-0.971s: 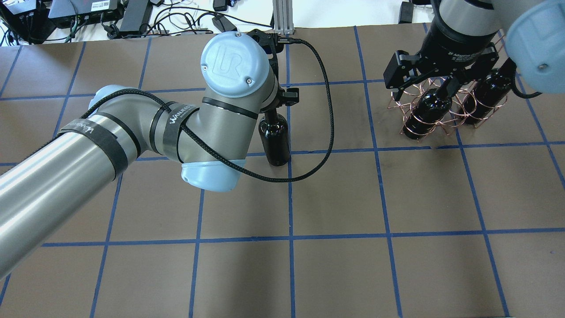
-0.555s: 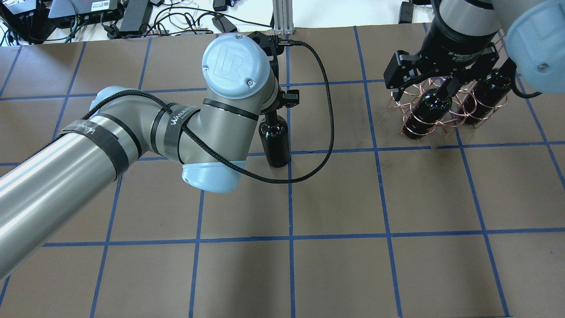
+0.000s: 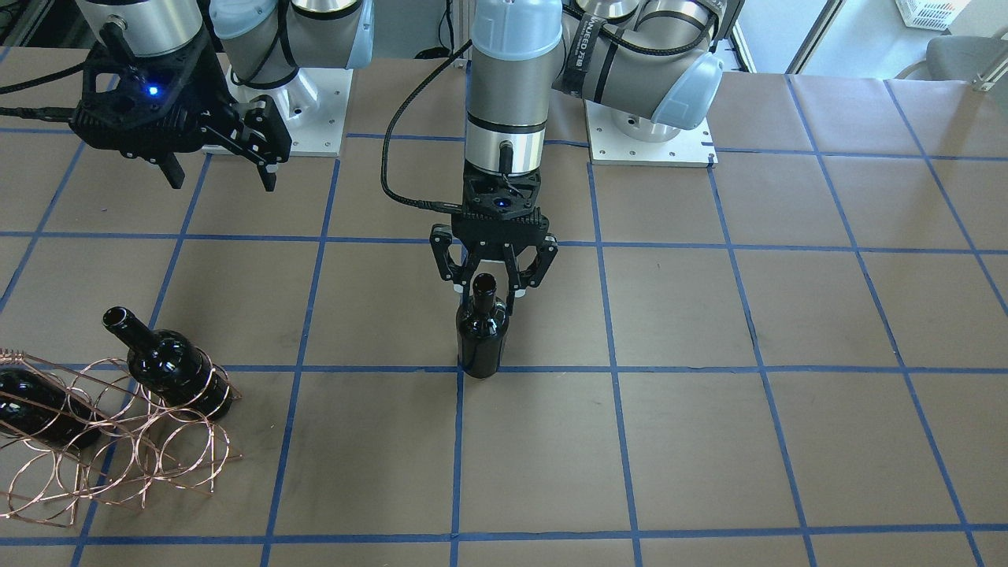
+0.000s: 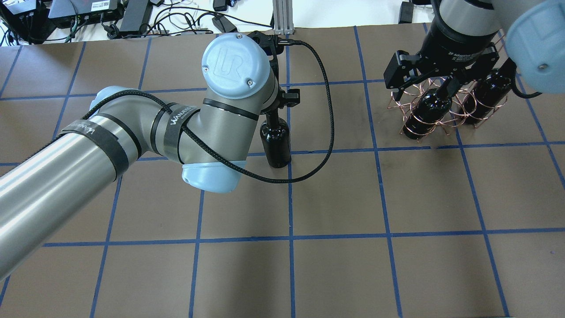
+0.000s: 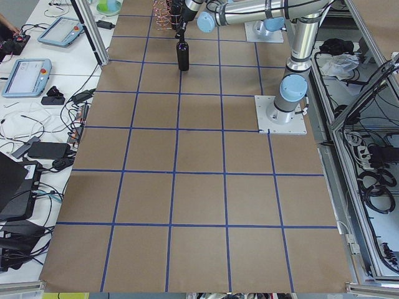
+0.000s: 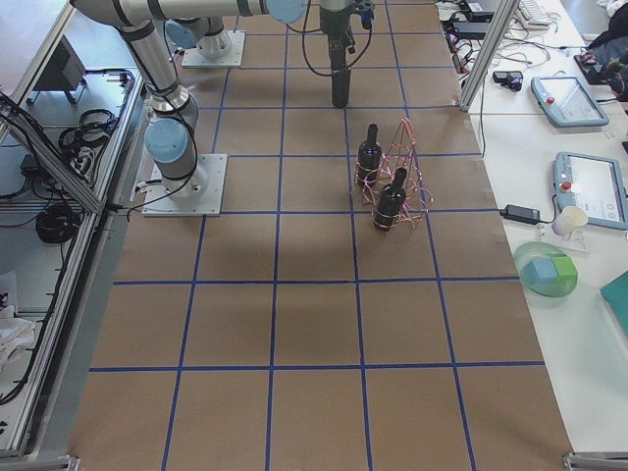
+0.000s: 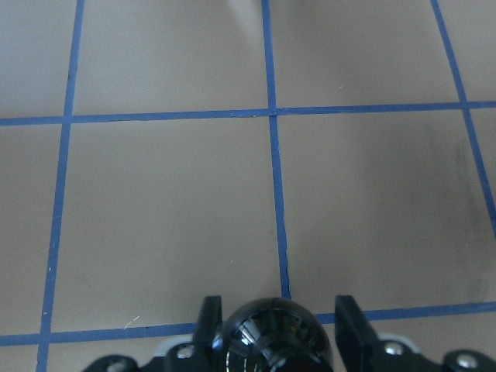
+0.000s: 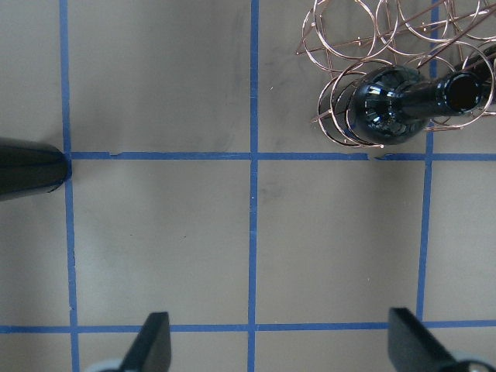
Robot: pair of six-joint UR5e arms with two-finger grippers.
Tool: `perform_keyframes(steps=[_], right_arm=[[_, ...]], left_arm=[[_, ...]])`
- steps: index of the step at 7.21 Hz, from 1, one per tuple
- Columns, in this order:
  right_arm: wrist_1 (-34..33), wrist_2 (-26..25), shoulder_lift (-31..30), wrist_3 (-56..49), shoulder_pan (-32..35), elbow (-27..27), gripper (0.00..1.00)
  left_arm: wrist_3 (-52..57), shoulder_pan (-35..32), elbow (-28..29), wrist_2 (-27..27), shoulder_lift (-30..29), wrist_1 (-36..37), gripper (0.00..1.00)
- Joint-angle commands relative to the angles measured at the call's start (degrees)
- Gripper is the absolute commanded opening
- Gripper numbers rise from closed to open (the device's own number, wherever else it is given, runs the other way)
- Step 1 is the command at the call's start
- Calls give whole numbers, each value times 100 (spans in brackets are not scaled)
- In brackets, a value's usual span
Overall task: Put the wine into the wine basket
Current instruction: 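Set the bottle upright at the table center with the left gripper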
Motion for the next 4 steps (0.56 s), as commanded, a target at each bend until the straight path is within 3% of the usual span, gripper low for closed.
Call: perform_keyframes(steps=[1, 3, 4], right_arm=[[0, 26, 17, 1, -17, 0, 100], [18, 0, 9, 9, -18, -9, 100], [148, 9, 0, 9, -9, -9, 100]], left_arm=[[-27, 0, 73, -24, 13, 14, 96], [-27, 70, 274, -155, 258, -780, 100], [-27, 157, 806, -339, 355, -1804, 100]])
